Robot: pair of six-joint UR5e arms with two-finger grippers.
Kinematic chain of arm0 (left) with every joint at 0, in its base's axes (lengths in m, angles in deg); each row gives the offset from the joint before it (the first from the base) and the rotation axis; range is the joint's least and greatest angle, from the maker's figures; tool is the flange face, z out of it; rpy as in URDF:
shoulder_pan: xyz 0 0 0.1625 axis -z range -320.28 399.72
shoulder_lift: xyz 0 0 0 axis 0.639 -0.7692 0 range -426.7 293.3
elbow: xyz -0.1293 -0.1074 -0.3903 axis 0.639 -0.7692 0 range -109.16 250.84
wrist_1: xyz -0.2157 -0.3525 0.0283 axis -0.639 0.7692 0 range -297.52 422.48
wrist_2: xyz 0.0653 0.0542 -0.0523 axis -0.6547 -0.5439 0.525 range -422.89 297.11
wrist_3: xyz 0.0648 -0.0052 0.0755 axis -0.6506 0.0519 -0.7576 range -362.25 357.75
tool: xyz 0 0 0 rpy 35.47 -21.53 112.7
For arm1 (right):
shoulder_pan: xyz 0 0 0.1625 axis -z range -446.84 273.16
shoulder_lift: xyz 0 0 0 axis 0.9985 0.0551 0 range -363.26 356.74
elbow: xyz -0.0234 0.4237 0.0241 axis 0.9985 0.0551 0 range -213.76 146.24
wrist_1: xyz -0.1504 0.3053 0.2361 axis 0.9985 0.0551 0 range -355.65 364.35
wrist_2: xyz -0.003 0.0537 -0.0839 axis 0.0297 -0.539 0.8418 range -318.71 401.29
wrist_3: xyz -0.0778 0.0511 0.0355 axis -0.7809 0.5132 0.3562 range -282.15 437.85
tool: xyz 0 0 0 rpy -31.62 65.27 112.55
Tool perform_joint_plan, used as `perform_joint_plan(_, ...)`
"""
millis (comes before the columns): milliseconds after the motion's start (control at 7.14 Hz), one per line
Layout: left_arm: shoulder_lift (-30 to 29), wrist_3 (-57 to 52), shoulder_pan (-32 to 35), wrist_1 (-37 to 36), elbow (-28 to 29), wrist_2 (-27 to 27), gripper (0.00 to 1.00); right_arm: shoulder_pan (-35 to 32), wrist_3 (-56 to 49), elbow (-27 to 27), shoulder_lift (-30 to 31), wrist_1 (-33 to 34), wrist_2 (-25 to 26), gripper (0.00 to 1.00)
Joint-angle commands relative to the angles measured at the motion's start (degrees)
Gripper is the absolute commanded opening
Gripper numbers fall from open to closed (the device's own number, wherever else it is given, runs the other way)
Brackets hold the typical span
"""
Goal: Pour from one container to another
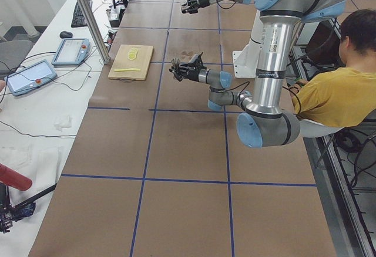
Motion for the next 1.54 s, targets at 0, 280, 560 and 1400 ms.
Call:
perform_joint_plan(0,7.44,7.85,0.09,1.30,-0.18,-4.08,0.00,-0.25,0.13,0.19,0.84,-0.33,-0.73,0.00)
perform_joint_plan(280,12.81,17.96,0.09,1.40,4.70,-7.83,0.00,-0.42,1.18,0.37,0.93,-4.18,-0.82,0.00)
perform_joint_plan(560,13.44,24.91,0.09,1.57,9.65,-10.32,0.00,-0.43,1.27,0.54,1.01,-4.20,-0.99,0.00)
perform_joint_plan(1400,13.89,28.62,0.00,0.61,14.84,-9.20,0.00,-0.43,1.27,0.89,1.01,-4.11,-1.08,0.00)
